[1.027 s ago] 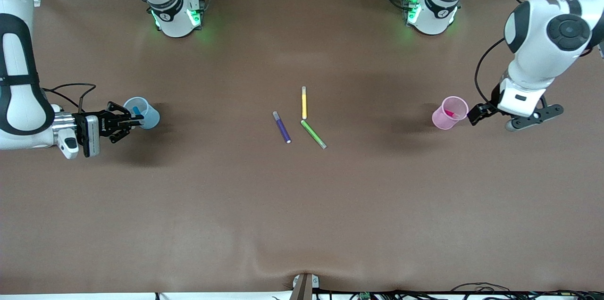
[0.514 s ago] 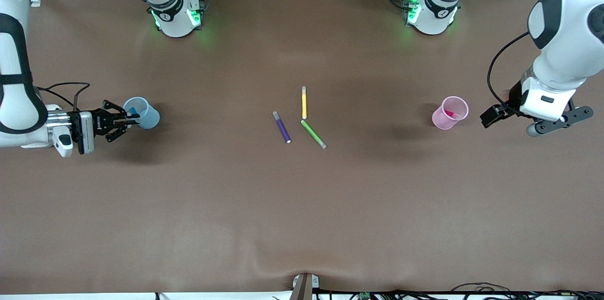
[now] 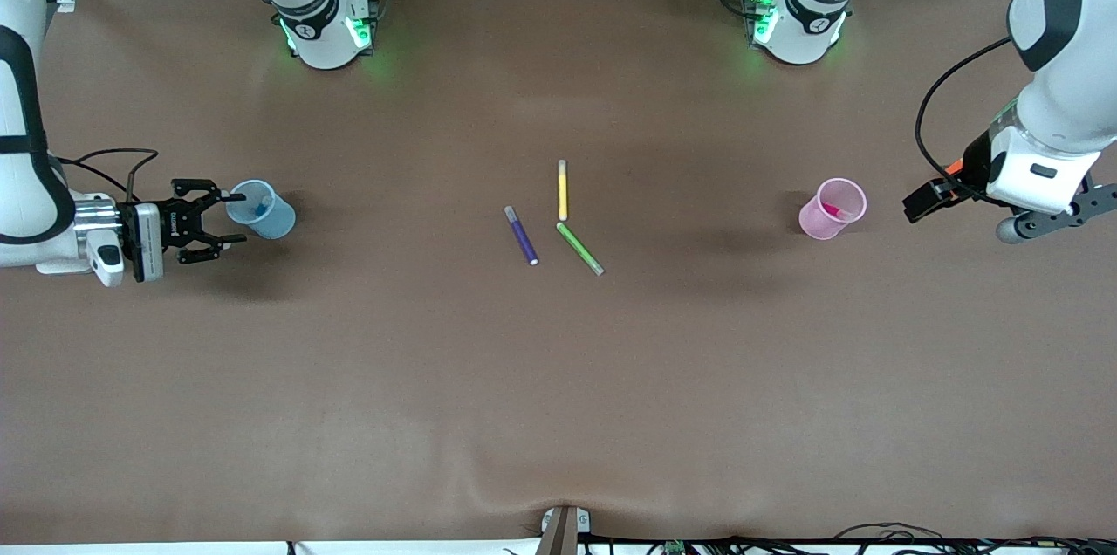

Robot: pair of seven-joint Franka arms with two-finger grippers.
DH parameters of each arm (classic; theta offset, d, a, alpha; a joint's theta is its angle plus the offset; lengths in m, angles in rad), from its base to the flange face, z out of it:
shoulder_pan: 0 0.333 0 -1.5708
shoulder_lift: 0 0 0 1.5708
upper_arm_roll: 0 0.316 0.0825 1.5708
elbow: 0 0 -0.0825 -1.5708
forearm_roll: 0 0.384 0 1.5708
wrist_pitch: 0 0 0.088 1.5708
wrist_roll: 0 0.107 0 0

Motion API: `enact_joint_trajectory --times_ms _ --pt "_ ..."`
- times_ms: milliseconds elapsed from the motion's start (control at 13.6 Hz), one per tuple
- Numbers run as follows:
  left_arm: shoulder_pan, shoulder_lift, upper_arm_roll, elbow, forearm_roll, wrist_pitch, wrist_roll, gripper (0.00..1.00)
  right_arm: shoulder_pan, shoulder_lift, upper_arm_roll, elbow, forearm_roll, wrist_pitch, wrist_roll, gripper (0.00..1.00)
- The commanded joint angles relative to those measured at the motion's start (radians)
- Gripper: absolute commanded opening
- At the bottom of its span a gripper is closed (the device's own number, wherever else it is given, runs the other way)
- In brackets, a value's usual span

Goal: Place pink and blue markers in matching cups
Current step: 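Drop the markers into the cups by opening both grippers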

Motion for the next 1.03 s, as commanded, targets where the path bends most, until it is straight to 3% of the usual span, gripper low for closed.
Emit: enact_joint_trajectory --times_ms 0,367,660,954 --pt "0.002 0.017 -0.011 0.096 -0.013 -0.092 0.017 1.00 -0.051 -0.018 0.015 0.046 0.028 -0.042 0.165 1.00" --pt "0.006 0.009 -0.048 0.178 -0.028 -0.194 0.046 1.00 -0.049 -0.058 0.013 0.233 0.016 -0.119 0.584 1.00" --pt "0.014 0.007 -0.043 0.235 -0.073 -0.258 0.156 1.00 0.035 -0.058 0.016 0.452 -0.117 -0.119 0.826 1.00" --pt "0.014 0.004 -0.045 0.250 -0.072 -0.269 0.224 1.00 0.125 -0.070 0.016 0.574 -0.203 -0.177 1.137 1.00"
